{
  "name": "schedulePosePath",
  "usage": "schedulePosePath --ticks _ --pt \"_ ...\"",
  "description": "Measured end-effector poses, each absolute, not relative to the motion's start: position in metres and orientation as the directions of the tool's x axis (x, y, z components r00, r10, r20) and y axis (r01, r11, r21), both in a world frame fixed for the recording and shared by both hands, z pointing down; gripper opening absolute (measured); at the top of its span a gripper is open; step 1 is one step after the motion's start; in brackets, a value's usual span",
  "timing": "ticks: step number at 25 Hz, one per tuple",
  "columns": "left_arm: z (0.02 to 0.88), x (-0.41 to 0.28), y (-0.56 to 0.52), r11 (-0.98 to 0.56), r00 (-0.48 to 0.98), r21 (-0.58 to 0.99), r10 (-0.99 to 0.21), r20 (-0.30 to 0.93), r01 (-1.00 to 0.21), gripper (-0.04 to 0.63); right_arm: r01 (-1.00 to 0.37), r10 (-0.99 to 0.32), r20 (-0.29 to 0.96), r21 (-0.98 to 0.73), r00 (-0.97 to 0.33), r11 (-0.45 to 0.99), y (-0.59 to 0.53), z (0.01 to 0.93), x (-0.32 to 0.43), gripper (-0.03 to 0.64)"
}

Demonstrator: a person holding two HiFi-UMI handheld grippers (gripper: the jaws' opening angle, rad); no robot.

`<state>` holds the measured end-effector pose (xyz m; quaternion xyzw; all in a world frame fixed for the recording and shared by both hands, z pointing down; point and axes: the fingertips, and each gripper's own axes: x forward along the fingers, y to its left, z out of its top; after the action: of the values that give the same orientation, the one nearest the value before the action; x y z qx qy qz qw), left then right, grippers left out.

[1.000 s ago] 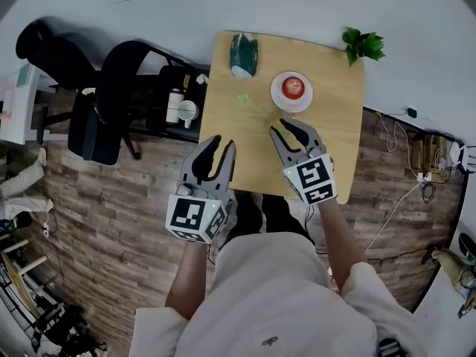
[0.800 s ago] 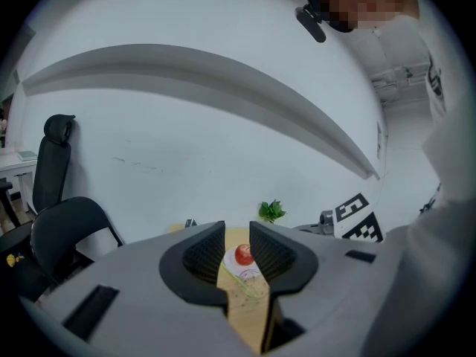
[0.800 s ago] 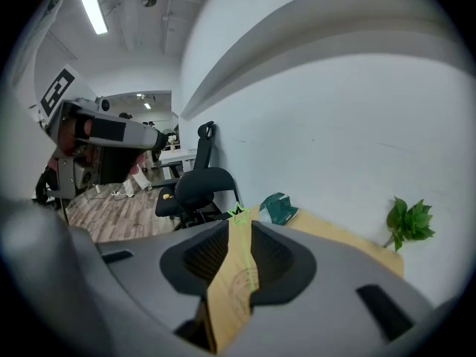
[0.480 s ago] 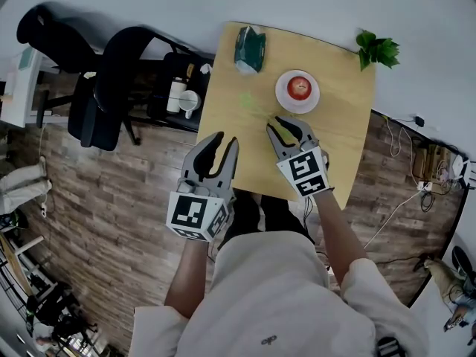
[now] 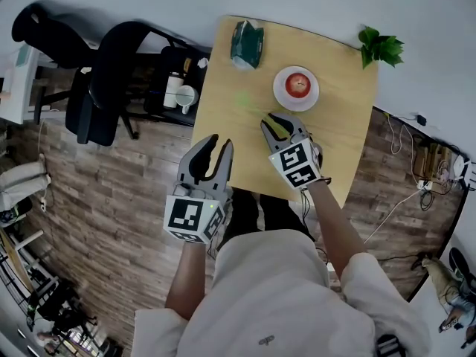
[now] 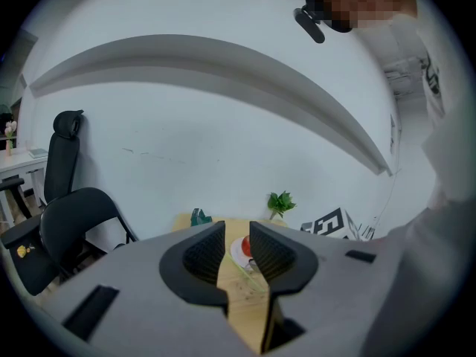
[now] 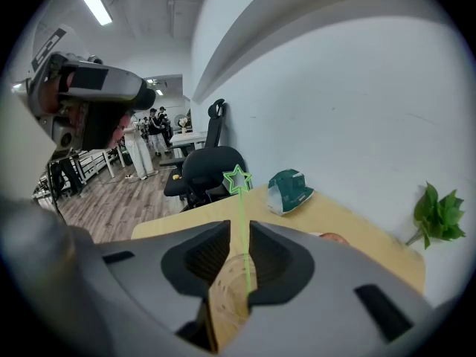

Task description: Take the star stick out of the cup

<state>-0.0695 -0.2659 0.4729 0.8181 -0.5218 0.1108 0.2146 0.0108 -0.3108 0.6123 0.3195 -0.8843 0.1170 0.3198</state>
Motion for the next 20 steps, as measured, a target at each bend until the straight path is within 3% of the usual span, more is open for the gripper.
schedulePosePath --ticks 20 --pt "0.489 -0.075 -0.257 -0.300 0.379 0.240 -0.817 0.435 -0.923 0.097 -0.574 -0.437 0.713 0.059 -0.548 0.817 -0.323 0.658 0.000 0.038"
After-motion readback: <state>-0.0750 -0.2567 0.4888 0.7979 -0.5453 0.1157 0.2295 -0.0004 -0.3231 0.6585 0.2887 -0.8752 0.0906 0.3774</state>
